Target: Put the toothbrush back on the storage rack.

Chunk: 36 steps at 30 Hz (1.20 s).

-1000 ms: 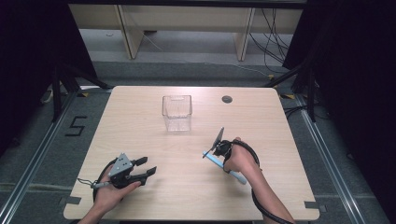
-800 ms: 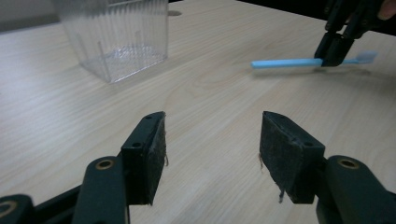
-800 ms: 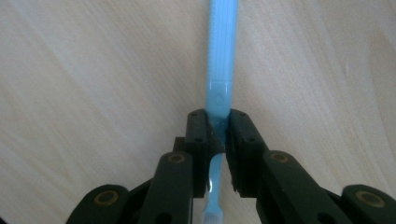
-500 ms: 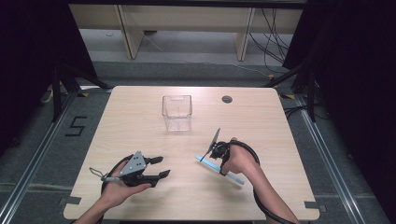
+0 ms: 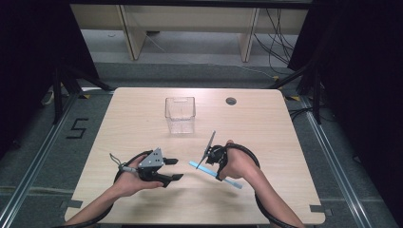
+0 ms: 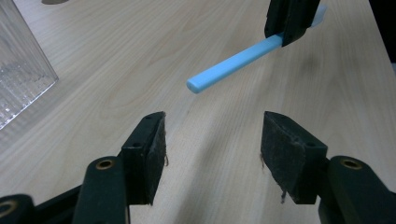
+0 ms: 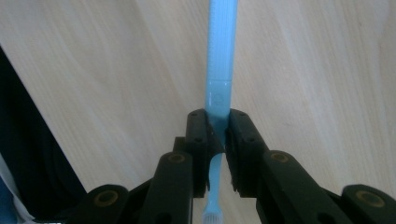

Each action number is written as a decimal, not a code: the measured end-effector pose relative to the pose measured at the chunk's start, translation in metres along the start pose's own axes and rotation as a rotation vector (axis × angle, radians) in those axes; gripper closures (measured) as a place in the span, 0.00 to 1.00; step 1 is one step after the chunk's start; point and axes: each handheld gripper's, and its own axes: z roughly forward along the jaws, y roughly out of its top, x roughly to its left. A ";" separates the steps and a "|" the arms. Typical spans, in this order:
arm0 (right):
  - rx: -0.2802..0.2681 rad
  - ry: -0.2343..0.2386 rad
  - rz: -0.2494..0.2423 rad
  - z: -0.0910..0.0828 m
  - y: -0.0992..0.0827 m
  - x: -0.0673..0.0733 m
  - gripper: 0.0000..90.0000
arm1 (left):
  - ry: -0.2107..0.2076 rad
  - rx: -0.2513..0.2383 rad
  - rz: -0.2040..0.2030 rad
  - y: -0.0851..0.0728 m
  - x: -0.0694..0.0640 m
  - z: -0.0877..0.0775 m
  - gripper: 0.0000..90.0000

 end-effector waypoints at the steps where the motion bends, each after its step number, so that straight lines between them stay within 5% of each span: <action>1: -0.001 0.004 -0.014 -0.001 0.002 0.002 0.89 | -0.008 0.005 0.014 0.000 0.001 0.001 0.44; 9: -0.009 0.012 -0.057 -0.006 0.012 0.013 0.89 | -0.070 0.023 0.100 0.002 0.001 0.006 0.48; 17: 0.007 0.021 -0.087 -0.003 0.014 0.018 0.89 | -0.095 0.001 0.087 0.006 0.004 0.006 0.47; 23: 0.007 0.033 -0.121 -0.003 0.019 0.021 0.89 | -0.136 0.019 0.117 0.008 0.001 0.010 0.48; 26: 0.012 0.033 -0.113 -0.004 0.022 0.024 0.89 | -0.176 0.018 0.072 0.007 0.000 0.012 0.53; 36: 0.011 0.066 -0.172 -0.003 0.025 0.031 0.89 | -0.245 0.032 0.061 0.004 0.002 0.012 0.59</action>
